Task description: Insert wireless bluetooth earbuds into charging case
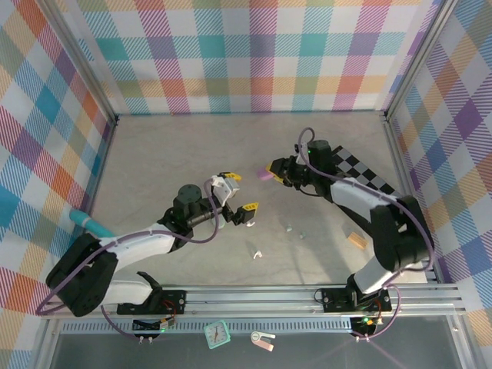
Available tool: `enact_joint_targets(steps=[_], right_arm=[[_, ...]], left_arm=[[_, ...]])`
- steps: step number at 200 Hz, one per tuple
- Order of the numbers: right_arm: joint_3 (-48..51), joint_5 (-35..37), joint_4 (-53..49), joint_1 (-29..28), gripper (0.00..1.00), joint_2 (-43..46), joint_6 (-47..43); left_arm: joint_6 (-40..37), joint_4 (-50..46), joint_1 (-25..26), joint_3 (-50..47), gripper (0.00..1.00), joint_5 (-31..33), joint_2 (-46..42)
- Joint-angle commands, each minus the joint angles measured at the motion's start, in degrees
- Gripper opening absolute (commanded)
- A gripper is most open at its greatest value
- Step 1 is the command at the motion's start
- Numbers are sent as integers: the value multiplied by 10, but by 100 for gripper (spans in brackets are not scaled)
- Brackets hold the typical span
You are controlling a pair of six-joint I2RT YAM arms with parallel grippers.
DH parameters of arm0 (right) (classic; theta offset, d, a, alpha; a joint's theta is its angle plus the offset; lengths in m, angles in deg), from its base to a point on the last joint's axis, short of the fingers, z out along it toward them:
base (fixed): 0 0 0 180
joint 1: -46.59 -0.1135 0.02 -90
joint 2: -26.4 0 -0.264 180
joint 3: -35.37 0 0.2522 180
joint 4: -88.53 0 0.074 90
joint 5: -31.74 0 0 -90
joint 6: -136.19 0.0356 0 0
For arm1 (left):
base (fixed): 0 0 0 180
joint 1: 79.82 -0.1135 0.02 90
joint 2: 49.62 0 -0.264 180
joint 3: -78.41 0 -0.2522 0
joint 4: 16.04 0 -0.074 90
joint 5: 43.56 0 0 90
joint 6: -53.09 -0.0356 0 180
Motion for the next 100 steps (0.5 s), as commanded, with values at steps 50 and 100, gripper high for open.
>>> enact_joint_targets(steps=[50, 100], right_arm=[[-153, 33, 0, 6, 24, -208, -52], [-236, 46, -25, 6, 27, -298, -52]], left_arm=[[8, -223, -3, 0, 100, 142, -85], [50, -286, -4, 16, 100, 183, -88]])
